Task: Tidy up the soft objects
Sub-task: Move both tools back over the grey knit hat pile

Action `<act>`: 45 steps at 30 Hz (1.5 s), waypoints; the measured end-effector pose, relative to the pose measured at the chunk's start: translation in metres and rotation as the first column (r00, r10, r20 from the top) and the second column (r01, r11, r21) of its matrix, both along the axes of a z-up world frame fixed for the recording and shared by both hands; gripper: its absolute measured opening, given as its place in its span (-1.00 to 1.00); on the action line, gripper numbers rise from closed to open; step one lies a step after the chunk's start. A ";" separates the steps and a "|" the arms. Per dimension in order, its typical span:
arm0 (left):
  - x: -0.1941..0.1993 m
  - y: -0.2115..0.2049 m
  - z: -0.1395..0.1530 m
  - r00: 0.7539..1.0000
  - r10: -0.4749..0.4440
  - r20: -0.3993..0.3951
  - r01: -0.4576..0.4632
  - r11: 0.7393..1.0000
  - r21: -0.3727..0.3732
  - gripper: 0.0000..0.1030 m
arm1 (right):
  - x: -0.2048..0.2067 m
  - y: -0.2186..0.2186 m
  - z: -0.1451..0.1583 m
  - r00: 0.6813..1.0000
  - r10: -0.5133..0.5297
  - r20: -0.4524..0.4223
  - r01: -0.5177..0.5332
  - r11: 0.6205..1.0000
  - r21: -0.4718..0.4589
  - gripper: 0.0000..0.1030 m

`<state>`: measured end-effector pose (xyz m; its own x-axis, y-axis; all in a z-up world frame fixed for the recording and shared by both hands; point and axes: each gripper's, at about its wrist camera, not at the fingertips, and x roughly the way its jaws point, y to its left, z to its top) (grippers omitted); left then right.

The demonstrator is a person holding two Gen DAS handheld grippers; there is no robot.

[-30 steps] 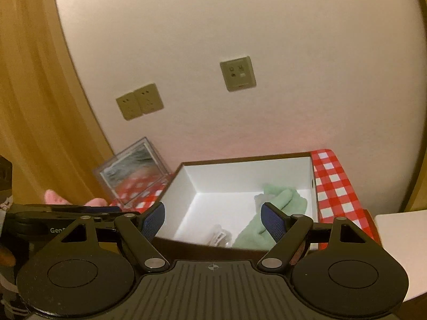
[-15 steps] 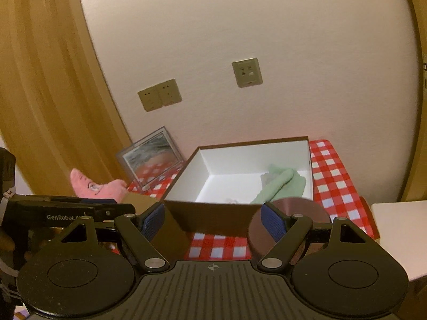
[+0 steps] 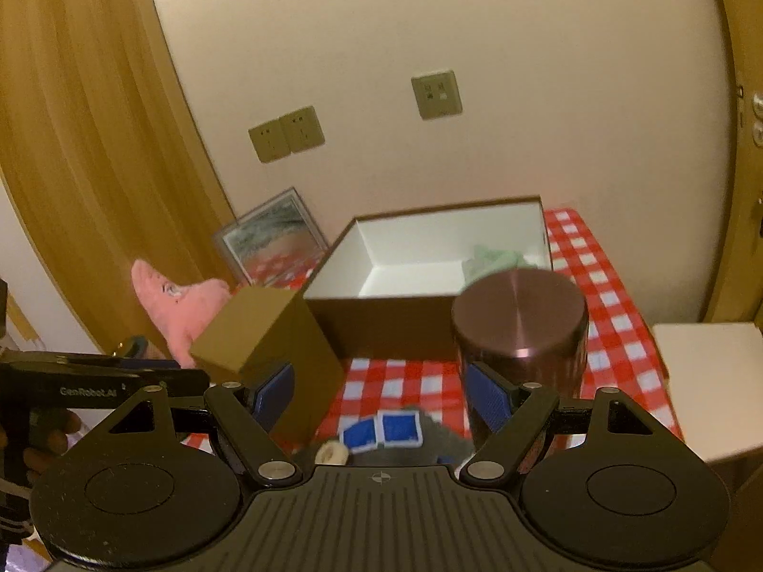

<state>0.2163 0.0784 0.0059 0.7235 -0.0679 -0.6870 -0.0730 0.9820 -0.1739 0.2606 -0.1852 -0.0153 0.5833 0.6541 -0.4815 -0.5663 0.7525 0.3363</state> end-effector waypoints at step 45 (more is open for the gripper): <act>-0.025 0.005 -0.087 0.972 0.049 -0.231 -0.039 0.998 0.048 0.00 | -0.036 0.055 -0.110 0.978 0.083 -0.193 -0.122 0.972 -0.200 0.41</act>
<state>0.1911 0.0830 -0.0810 0.5459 -0.0066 -0.8378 -0.1498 0.9831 -0.1054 0.2246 -0.1299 -0.1255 0.4080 0.5792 -0.7057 -0.5882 0.7579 0.2821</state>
